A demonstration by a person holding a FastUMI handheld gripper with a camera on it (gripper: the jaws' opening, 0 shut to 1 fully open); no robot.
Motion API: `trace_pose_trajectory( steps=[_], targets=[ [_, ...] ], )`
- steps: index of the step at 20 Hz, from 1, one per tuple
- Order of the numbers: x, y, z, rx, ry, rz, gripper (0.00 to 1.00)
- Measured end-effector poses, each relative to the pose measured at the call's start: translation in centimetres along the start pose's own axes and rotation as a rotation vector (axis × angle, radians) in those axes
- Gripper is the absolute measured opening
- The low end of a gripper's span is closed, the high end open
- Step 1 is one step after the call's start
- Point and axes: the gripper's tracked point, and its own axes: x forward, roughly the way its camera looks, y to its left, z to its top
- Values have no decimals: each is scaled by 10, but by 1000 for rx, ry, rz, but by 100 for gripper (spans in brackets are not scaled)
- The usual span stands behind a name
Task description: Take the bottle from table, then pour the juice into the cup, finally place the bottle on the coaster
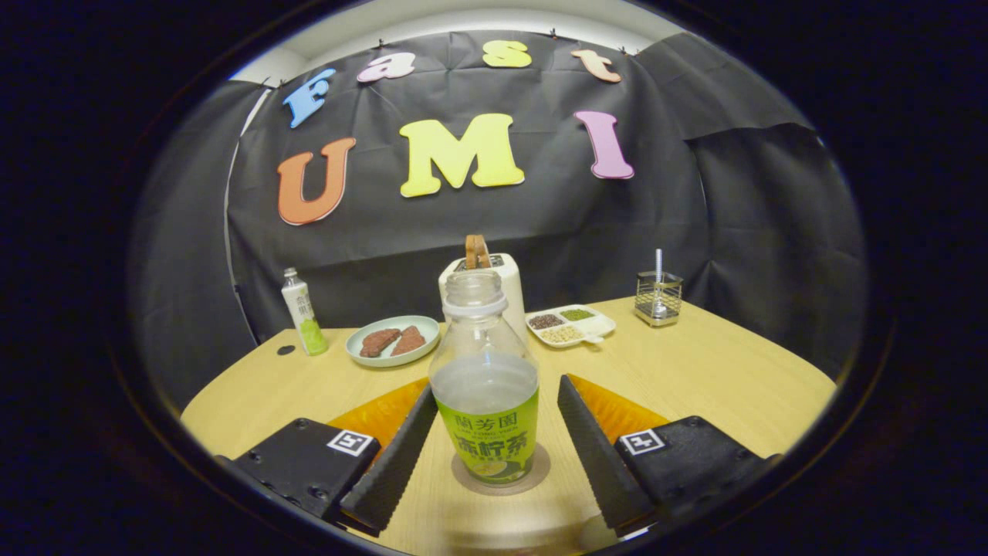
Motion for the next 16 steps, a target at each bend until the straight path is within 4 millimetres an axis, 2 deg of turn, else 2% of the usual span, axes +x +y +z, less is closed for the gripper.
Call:
trace_pose_trajectory(
  steps=[8,11,16],
  targets=[
    [-74,3,47,45,-136,60,100],
    [-101,0,52,58,-148,68,100],
    [-142,-6,39,41,-96,56,100]
  ],
)
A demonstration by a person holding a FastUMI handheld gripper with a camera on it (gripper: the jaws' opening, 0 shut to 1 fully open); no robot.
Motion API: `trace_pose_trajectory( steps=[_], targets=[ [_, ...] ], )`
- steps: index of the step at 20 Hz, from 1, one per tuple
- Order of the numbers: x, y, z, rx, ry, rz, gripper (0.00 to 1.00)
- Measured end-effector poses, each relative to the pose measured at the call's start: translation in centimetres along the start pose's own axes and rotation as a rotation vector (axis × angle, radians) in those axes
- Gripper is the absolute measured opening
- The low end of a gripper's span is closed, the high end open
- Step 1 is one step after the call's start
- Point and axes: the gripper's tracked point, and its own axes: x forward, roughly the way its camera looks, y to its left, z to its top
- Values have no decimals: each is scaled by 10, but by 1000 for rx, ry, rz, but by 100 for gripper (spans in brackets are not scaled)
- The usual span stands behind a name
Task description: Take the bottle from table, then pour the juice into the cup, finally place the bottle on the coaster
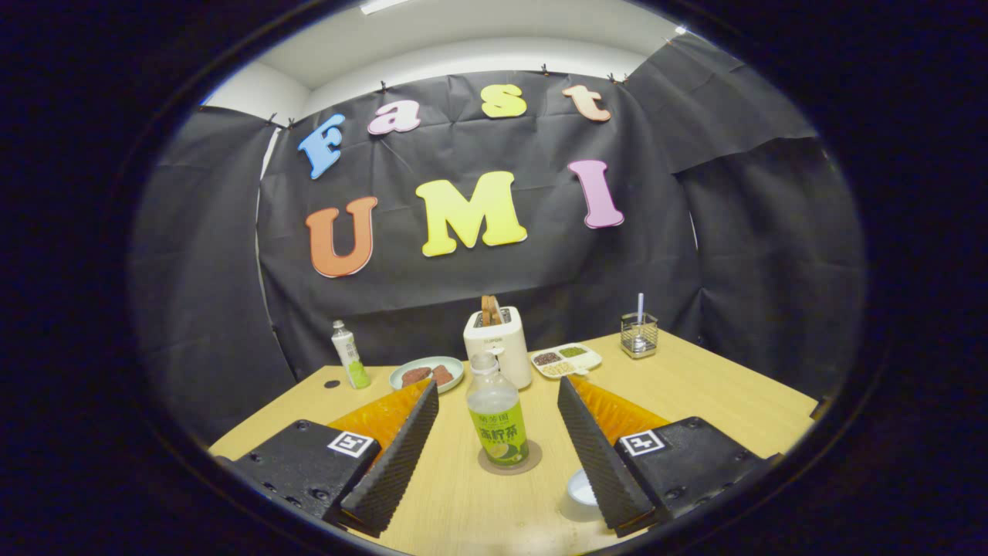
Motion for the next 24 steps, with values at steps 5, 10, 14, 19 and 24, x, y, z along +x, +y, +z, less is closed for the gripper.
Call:
trace_pose_trajectory(
  steps=[5,10,14,19,24],
  targets=[
    [-38,2,-3,-63,-26,3,100],
    [-67,6,-11,-98,2,9,100],
    [-91,5,-15,-104,4,10,100],
    [-123,-15,-18,-133,-2,-28,100],
    [-152,-20,-11,-108,-24,-24,100]
  ],
)
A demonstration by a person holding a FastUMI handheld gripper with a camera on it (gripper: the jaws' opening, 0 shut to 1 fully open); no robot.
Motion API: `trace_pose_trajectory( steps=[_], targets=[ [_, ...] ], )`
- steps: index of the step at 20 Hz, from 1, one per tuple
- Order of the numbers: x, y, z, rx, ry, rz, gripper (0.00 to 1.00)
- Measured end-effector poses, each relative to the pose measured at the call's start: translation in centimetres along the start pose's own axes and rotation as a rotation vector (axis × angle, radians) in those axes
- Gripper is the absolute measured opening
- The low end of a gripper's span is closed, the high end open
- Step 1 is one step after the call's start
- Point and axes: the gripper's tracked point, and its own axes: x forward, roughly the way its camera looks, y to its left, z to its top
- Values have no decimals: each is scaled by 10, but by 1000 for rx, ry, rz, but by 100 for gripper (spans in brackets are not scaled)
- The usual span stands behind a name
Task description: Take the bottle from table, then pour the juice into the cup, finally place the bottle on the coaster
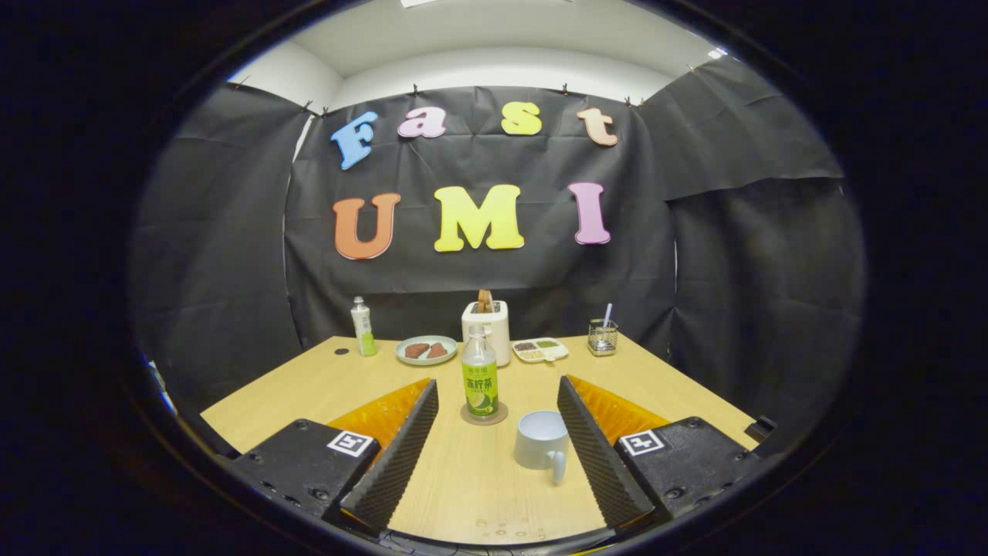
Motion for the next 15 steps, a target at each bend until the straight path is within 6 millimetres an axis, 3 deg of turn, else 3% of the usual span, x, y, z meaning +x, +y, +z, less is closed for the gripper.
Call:
trace_pose_trajectory(
  steps=[7,15],
  targets=[
    [-32,-4,10,-6,-49,-13,100],
    [-44,2,14,8,-63,1,100]
  ],
)
